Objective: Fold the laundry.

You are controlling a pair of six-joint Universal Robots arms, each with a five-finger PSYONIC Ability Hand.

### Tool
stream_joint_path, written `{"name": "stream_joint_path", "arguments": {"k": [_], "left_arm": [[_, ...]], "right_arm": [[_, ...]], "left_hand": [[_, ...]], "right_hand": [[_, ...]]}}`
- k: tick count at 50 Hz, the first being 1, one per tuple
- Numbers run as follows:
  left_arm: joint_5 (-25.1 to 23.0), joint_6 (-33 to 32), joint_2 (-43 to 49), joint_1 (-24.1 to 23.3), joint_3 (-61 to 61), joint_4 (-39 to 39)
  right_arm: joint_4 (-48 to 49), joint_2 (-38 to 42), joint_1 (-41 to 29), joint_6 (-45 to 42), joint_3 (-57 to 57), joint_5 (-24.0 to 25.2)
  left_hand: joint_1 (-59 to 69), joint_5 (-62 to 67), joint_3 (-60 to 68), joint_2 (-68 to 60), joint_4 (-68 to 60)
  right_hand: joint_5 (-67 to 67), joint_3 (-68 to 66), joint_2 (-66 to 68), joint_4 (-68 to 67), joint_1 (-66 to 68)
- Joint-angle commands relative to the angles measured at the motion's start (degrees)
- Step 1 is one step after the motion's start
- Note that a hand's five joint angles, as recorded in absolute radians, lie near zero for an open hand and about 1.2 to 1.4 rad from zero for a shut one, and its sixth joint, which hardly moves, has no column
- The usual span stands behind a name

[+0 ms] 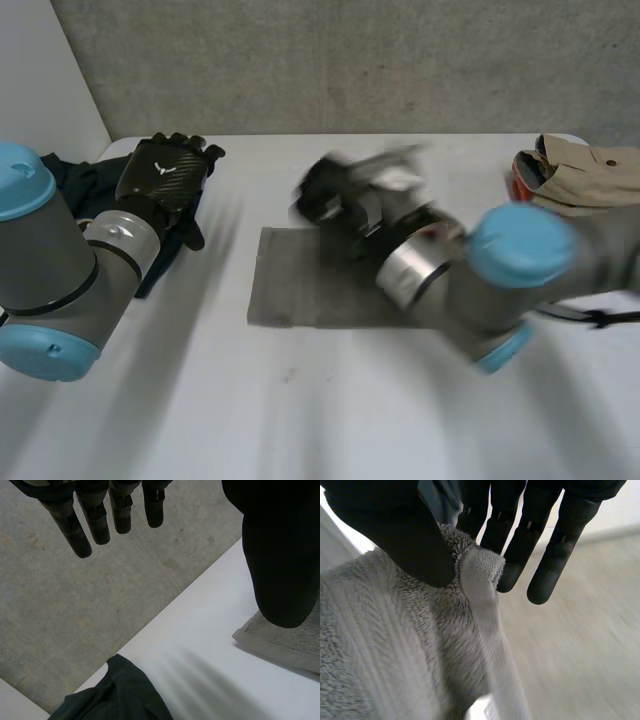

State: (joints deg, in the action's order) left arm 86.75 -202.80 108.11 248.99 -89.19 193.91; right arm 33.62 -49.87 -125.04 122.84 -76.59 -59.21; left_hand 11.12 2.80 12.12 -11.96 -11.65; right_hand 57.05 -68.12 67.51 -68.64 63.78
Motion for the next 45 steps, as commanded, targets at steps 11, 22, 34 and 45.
{"name": "stream_joint_path", "arguments": {"k": [11,22,34,45], "left_arm": [[0.0,0.0,1.1,-3.1,3.6,0.1],[0.1,0.0,3.4,-6.2,5.1,0.1],[0.3,0.0,3.1,-6.9,5.1,0.0],[1.0,0.2,0.8,-6.9,4.0,-0.6]], "right_arm": [[-9.9,-4.2,-1.6,15.4,-1.8,-18.0],[-27.1,-6.3,11.0,28.6,-10.2,-20.5],[-7.4,-11.8,12.9,19.0,-11.9,-25.8],[-13.3,-1.5,-8.7,16.1,-3.9,-11.8]], "left_hand": [[-1.1,-2.8,-2.1,2.0,1.6],[-1.1,-2.8,-2.1,2.0,1.6],[-1.1,-2.8,-2.1,2.0,1.6],[-1.1,-2.8,-2.1,2.0,1.6]], "right_hand": [[-57.0,58.1,-57.5,58.6,-53.8],[-57.0,58.1,-57.5,58.6,-53.8],[13.0,-11.9,12.5,-11.4,16.2],[13.0,-11.9,12.5,-11.4,16.2]]}}
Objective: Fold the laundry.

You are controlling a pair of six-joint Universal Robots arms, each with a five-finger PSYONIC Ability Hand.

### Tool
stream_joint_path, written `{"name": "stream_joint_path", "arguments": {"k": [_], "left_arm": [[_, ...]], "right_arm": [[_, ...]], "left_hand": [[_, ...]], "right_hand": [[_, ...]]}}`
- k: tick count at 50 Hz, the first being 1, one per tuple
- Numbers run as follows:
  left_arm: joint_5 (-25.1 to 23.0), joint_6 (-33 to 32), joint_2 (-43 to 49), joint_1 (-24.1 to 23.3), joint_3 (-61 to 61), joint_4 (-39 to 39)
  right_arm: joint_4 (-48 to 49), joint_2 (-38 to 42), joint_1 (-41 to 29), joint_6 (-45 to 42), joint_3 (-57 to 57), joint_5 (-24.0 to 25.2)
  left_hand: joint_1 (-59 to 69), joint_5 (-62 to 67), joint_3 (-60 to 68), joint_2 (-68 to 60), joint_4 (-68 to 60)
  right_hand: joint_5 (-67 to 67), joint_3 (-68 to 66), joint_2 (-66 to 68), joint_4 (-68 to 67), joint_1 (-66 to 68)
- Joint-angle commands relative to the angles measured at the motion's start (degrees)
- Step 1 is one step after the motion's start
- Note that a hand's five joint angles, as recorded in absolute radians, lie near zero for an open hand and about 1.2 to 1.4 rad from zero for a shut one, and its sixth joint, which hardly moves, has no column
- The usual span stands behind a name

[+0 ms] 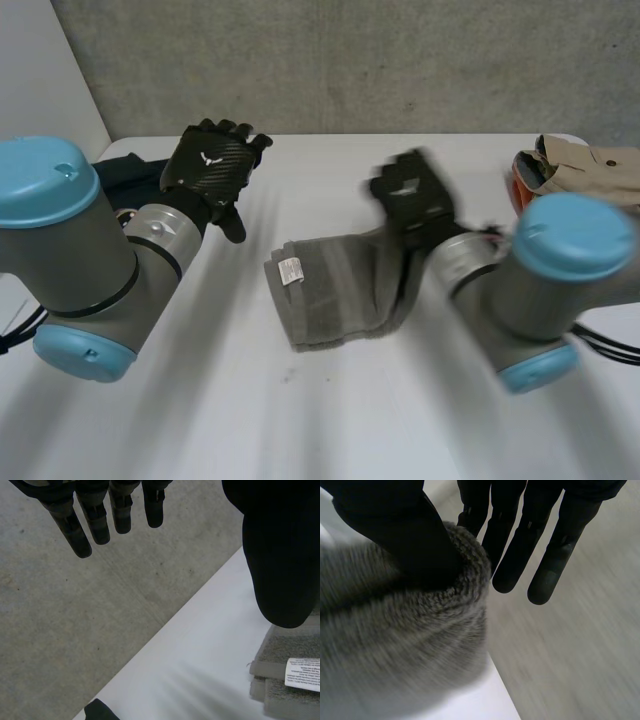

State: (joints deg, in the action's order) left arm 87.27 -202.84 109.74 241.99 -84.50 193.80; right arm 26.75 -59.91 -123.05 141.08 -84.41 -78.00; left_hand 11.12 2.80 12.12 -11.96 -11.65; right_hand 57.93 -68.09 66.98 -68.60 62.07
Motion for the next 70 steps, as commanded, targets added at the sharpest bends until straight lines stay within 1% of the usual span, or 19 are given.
{"name": "stream_joint_path", "arguments": {"k": [1,2,3,4,5,7,10,13,16,20,27,33,39,47,53,55,60,65,70], "left_arm": [[0.4,0.3,-0.8,0.1,-0.9,-0.6],[0.4,0.5,-0.8,0.2,-1.2,-0.6],[0.4,1.1,-0.8,0.2,-1.8,-0.5],[0.4,1.4,-0.8,0.2,-1.9,-0.4],[0.4,1.7,-0.8,0.2,-1.9,-0.4],[0.5,2.9,-0.8,0.1,-1.4,-0.4],[0.5,4.8,-0.9,0.0,-0.3,-0.2],[0.8,7.9,-0.5,-0.2,1.9,-0.5],[1.9,11.6,0.4,-1.6,4.3,-0.9],[3.8,15.3,3.2,-5.6,7.2,-2.6],[7.7,16.3,11.3,-11.1,11.9,-9.7],[13.4,16.5,17.7,-11.5,13.1,-14.1],[14.2,15.8,20.5,-11.5,12.3,-15.1],[13.6,15.5,20.2,-11.1,11.6,-17.4],[13.1,13.5,14.7,-10.8,12.5,-17.6],[12.1,12.5,13.0,-10.5,12.8,-17.4],[4.8,10.6,9.4,-8.3,15.0,-17.1],[-7.4,10.9,7.7,-5.9,19.3,-17.9],[-19.7,11.0,7.4,-5.1,22.6,-20.9]], "right_arm": [[-9.7,10.4,-10.9,-2.6,4.4,7.0],[-11.4,11.1,-10.9,-2.6,4.9,6.9],[-12.6,11.6,-10.8,-2.4,5.2,6.9],[-14.9,11.7,-10.9,-2.0,5.7,7.3],[-15.6,11.3,-10.7,-1.7,5.7,7.8],[-15.9,10.2,-10.6,-0.3,5.7,7.2],[-15.4,5.9,-6.1,6.6,6.7,5.7],[-15.3,0.1,0.4,18.5,7.1,3.3],[-16.2,-3.1,4.3,29.1,7.2,2.5],[-20.7,-2.7,5.4,35.7,8.5,3.3],[-30.4,4.9,5.4,35.3,16.6,3.6],[-37.4,12.3,5.2,34.3,23.7,4.8],[-42.1,18.3,5.0,29.9,28.4,4.1],[-42.7,18.7,4.8,18.1,29.0,-2.8],[-40.5,12.4,4.5,14.2,25.7,-5.6],[-36.5,8.4,3.5,14.1,21.7,-5.6],[-24.0,1.3,-1.3,13.3,9.7,-5.3],[-14.6,-1.1,-4.3,11.2,-2.6,-5.0],[-10.1,0.0,-4.7,8.8,-8.1,-5.2]], "left_hand": [[-1.1,-2.8,-2.1,2.0,1.6],[-1.1,-2.8,-2.1,2.0,1.6],[-1.1,-2.8,-2.1,2.0,1.6],[-1.1,-2.8,-2.1,2.0,1.6],[-1.1,-2.8,-2.1,2.0,1.6],[-1.1,-2.8,-2.1,2.0,1.6],[-1.1,-2.8,-2.1,2.0,1.6],[-1.1,-2.8,-2.1,1.9,1.6],[-0.9,-2.6,-1.9,1.7,1.4],[-0.7,-2.4,-1.7,1.6,1.3],[-0.7,-2.4,-1.7,1.6,1.3],[-0.7,-2.4,-1.7,1.6,1.3],[-0.9,-2.6,-1.9,1.7,1.4],[-0.9,-2.6,-1.9,1.7,1.4],[-1.1,-2.8,-2.1,2.0,1.6],[-1.1,-2.8,-2.1,2.0,1.6],[-1.1,-2.8,-2.1,2.0,1.6],[-1.1,-2.8,-2.1,2.0,1.6],[-1.1,-2.8,-2.1,2.0,1.6]], "right_hand": [[12.1,-11.9,13.0,-11.4,17.9],[5.1,-5.0,6.1,-4.5,11.0],[-9.3,9.4,-8.3,9.9,-3.4],[-42.5,42.7,-41.6,43.2,-36.7],[-57.5,57.7,-56.6,58.2,-51.7],[-57.9,58.1,-57.0,58.6,-52.1],[-57.9,58.1,-57.0,58.6,-52.1],[-57.9,58.1,-57.0,58.6,-52.1],[-57.9,58.1,-57.0,58.6,-52.1],[-57.9,58.1,-57.0,58.6,-52.1],[-57.9,58.1,-57.0,58.6,-52.1],[-57.9,58.1,-57.0,58.6,-52.1],[-57.9,58.1,-57.0,58.6,-52.1],[-57.9,58.1,-57.0,58.6,-52.1],[-57.9,58.1,-57.0,58.6,-52.1],[-57.9,58.1,-57.0,58.6,-52.1],[-57.9,58.1,-57.0,58.6,-52.1],[-57.9,58.1,-57.0,58.6,-52.1],[-57.9,58.1,-57.0,58.6,-52.1]]}}
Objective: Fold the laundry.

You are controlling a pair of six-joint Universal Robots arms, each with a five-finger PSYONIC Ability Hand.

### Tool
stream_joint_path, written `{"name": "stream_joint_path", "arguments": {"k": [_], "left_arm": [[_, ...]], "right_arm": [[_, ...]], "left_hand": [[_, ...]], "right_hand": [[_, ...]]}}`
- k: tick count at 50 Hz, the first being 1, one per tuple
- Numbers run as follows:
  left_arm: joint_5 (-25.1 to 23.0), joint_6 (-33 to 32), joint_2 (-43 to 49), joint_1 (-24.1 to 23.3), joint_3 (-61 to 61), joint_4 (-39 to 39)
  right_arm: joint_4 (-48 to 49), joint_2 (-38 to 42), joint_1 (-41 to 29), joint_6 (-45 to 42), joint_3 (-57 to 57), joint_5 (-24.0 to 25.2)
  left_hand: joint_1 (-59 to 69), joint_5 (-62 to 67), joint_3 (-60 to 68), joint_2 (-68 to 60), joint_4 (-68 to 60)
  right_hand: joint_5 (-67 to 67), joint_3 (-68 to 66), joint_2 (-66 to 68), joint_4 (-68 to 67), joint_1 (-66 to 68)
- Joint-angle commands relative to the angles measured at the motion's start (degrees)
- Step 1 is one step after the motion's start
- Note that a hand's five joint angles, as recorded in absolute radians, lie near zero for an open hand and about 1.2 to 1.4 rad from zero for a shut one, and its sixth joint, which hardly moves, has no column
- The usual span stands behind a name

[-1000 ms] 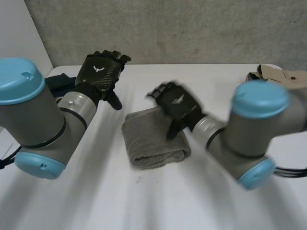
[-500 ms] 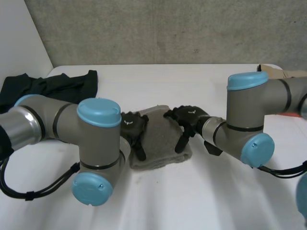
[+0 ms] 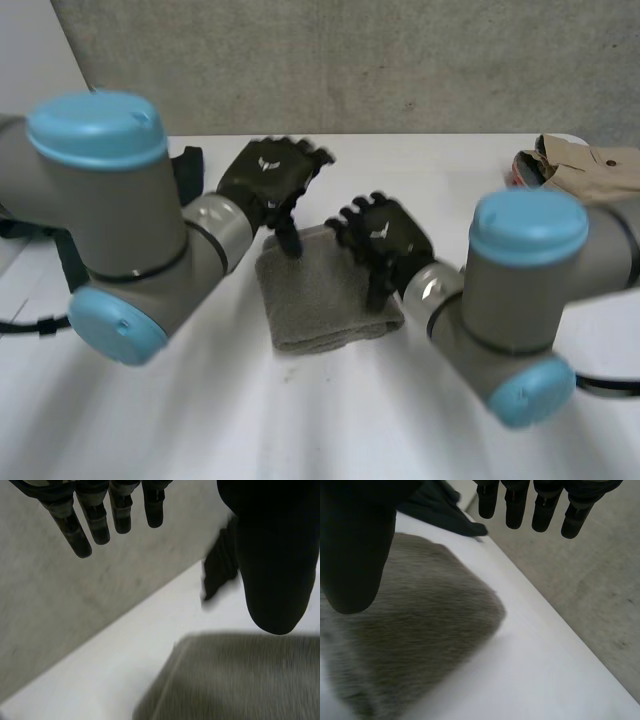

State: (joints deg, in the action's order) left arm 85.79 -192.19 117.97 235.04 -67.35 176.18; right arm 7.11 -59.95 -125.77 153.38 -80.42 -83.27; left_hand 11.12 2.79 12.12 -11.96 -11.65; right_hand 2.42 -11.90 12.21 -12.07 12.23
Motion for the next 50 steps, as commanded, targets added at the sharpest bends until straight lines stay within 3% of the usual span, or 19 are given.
{"name": "stream_joint_path", "arguments": {"k": [1,6,14,24,31,34,36,37,50], "left_arm": [[-21.7,0.4,-0.8,2.1,6.3,-4.3],[-27.4,0.4,-0.8,2.5,7.9,-6.2],[-27.4,0.5,-0.2,1.9,7.7,-6.2],[-27.4,0.7,0.0,2.0,7.3,-6.2],[-27.5,0.8,0.0,2.2,7.5,-6.1],[-27.5,0.8,0.0,2.2,7.4,-6.1],[-27.5,0.8,0.0,2.3,7.4,-6.1],[-27.5,0.8,0.0,2.3,7.4,-6.1],[-27.4,0.9,-0.8,3.1,10.7,-5.9]], "right_arm": [[10.5,0.5,-2.1,-3.6,-12.5,0.0],[15.8,4.8,-2.5,-4.5,-13.1,-0.1],[24.3,8.8,-2.5,-4.9,-11.4,0.3],[25.1,11.9,-2.2,-5.6,-6.6,0.4],[24.9,13.6,-2.2,-5.6,-3.3,0.4],[24.8,15.5,-2.1,-5.6,-1.4,0.2],[24.8,16.2,-2.1,-5.5,-0.4,0.4],[24.8,16.3,-2.1,-5.5,-0.2,0.5],[25.1,11.4,-0.9,-4.2,7.0,2.1]], "left_hand": [[-1.1,-2.8,-2.1,2.0,1.7],[-1.1,-2.7,-2.1,1.9,1.6],[-1.1,-2.8,-2.1,2.0,1.7],[-0.9,-2.6,-1.9,1.7,1.4],[-1.1,-2.7,-2.1,1.9,1.6],[-1.1,-2.7,-2.1,1.9,1.6],[-1.1,-2.7,-2.1,1.9,1.6],[-1.1,-2.7,-2.1,1.9,1.6],[-0.9,-2.6,-1.9,1.7,1.4]], "right_hand": [[-2.4,1.9,-2.2,2.1,-2.2],[-2.4,1.9,-2.2,2.1,-2.2],[2.7,-3.2,2.9,-3.0,2.9],[14.3,-14.8,14.5,-14.6,14.5],[15.5,-16.0,15.7,-15.8,15.7],[35.4,-36.0,35.6,-35.8,35.6],[61.1,-61.7,61.3,-61.5,61.3],[67.5,-68.0,67.7,-67.9,67.7],[67.6,-68.1,67.8,-67.9,67.8]]}}
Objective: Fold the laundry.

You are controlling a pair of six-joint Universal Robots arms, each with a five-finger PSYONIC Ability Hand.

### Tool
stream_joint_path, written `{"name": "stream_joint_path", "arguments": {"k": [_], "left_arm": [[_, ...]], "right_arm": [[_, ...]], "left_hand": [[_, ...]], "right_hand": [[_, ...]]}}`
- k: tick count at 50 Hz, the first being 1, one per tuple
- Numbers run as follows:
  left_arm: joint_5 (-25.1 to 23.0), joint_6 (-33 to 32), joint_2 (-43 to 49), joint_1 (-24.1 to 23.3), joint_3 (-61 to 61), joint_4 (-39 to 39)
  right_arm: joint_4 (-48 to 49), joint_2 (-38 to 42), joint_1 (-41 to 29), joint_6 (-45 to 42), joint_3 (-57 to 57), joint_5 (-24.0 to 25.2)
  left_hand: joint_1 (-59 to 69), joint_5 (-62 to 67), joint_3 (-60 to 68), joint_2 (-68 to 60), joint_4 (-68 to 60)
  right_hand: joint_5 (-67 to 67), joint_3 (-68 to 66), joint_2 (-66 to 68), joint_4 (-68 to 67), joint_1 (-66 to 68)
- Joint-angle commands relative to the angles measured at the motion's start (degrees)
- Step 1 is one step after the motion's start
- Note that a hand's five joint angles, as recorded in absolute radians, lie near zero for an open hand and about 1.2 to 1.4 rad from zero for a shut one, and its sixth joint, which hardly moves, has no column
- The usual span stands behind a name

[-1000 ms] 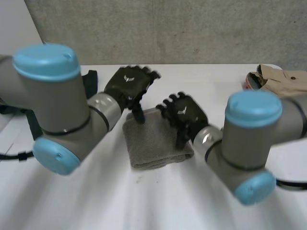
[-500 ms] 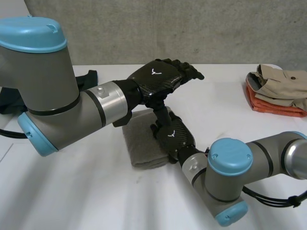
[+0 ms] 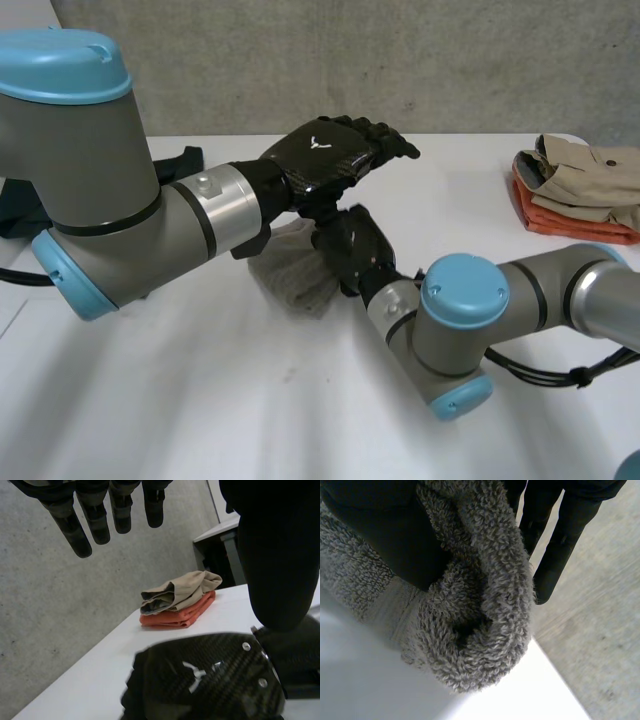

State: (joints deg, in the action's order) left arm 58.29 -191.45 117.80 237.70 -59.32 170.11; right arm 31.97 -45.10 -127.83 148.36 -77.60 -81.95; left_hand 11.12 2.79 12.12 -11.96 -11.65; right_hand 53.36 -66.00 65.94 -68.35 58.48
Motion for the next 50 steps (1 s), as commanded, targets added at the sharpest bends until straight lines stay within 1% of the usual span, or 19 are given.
{"name": "stream_joint_path", "arguments": {"k": [1,7,11,16,20,24,28,29,31,32,35,36,40,41,42,43,46,47,50], "left_arm": [[0.2,0.5,-0.7,0.5,3.2,0.1],[1.0,4.7,-2.0,1.6,7.3,0.4],[1.1,6.6,-2.8,2.5,8.5,1.2],[1.3,7.2,-2.9,2.4,8.3,2.1],[1.3,7.2,-2.8,2.0,7.9,2.2],[1.3,7.2,-2.0,1.7,7.8,2.2],[1.3,7.2,-1.3,1.2,7.7,2.2],[1.3,7.2,-1.0,1.1,7.8,2.2],[1.3,7.1,-0.4,0.7,7.8,2.2],[1.4,7.1,-0.1,0.5,7.7,2.2],[1.4,7.1,0.5,0.0,7.7,2.2],[1.4,7.1,0.7,-0.1,7.7,2.2],[1.6,7.1,1.1,-0.6,7.6,2.2],[1.7,7.1,1.2,-0.7,7.5,2.2],[2.0,7.0,1.1,-0.7,7.5,2.2],[2.1,7.0,1.1,-0.8,7.5,2.2],[2.4,6.9,1.1,-1.4,7.5,2.2],[2.4,6.9,1.0,-1.5,7.5,2.2],[2.5,6.9,0.7,-2.1,7.5,2.2]], "right_arm": [[0.2,-3.8,2.6,1.0,6.2,0.5],[0.8,-6.3,8.7,2.9,11.7,0.4],[3.3,-8.8,15.7,8.9,14.5,0.6],[9.9,-9.5,25.0,14.7,15.6,-0.2],[13.5,-6.8,33.0,17.2,17.4,0.6],[16.0,-0.6,39.4,19.9,19.9,2.0],[17.1,6.7,44.1,21.6,20.7,6.4],[17.5,9.2,45.6,21.4,20.8,8.5],[17.8,11.4,47.1,21.3,20.6,10.0],[18.0,13.2,48.3,21.4,20.4,11.9],[17.7,15.7,50.4,21.4,20.6,14.7],[17.2,16.8,51.4,21.2,20.1,17.0],[17.2,16.1,51.9,21.4,18.2,21.8],[17.2,15.7,52.0,21.4,17.9,22.4],[17.0,15.1,52.0,21.4,17.7,22.5],[16.6,13.7,52.1,21.4,17.1,22.0],[15.3,11.3,52.1,21.4,16.3,19.8],[13.9,9.5,52.2,21.4,15.6,17.9],[10.6,6.2,52.3,21.3,14.6,15.9]], "left_hand": [[-0.9,-2.6,-1.9,1.7,1.4],[-0.9,-2.6,-1.9,1.7,1.4],[-0.7,-2.4,-1.7,1.6,1.3],[-0.7,-2.4,-1.7,1.6,1.3],[-0.6,-2.2,-1.6,1.4,1.1],[-0.6,-2.2,-1.6,1.4,1.1],[-0.6,-2.2,-1.6,1.4,1.1],[-0.6,-2.2,-1.6,1.4,1.1],[-0.6,-2.2,-1.6,1.4,1.1],[-0.6,-2.2,-1.6,1.4,1.1],[-0.4,-2.1,-1.4,1.2,0.9],[-0.4,-2.1,-1.4,1.2,0.9],[-0.4,-2.1,-1.4,1.2,0.9],[-0.4,-2.1,-1.4,1.2,0.9],[-0.4,-2.1,-1.4,1.2,0.9],[-0.4,-2.1,-1.4,1.2,0.9],[-0.4,-2.1,-1.4,1.2,0.9],[-0.4,-2.1,-1.4,1.2,0.9],[-0.4,-2.1,-1.4,1.2,0.9]], "right_hand": [[16.6,-14.0,14.1,-11.6,21.5],[16.6,-14.0,14.1,-11.6,21.5],[16.6,-14.0,14.1,-11.6,21.5],[16.6,-14.0,14.1,-11.6,21.5],[16.6,-14.0,14.1,-11.6,21.5],[16.6,-14.0,14.1,-11.6,21.5],[16.6,-14.0,14.1,-11.6,21.5],[16.6,-14.0,14.1,-11.6,21.5],[16.6,-14.0,14.1,-11.6,21.5],[16.6,-14.0,14.1,-11.6,21.5],[16.6,-14.0,14.1,-11.6,21.5],[16.6,-14.0,14.1,-11.6,21.5],[16.6,-14.0,14.1,-11.6,21.5],[14.9,-12.2,12.3,-9.9,19.7],[-4.3,6.9,-6.9,9.3,0.6],[-53.3,55.9,-55.9,58.3,-48.4],[-53.4,56.0,-55.9,58.4,-48.5],[-53.4,56.0,-55.9,58.4,-48.5],[-53.4,56.0,-55.9,58.4,-48.5]]}}
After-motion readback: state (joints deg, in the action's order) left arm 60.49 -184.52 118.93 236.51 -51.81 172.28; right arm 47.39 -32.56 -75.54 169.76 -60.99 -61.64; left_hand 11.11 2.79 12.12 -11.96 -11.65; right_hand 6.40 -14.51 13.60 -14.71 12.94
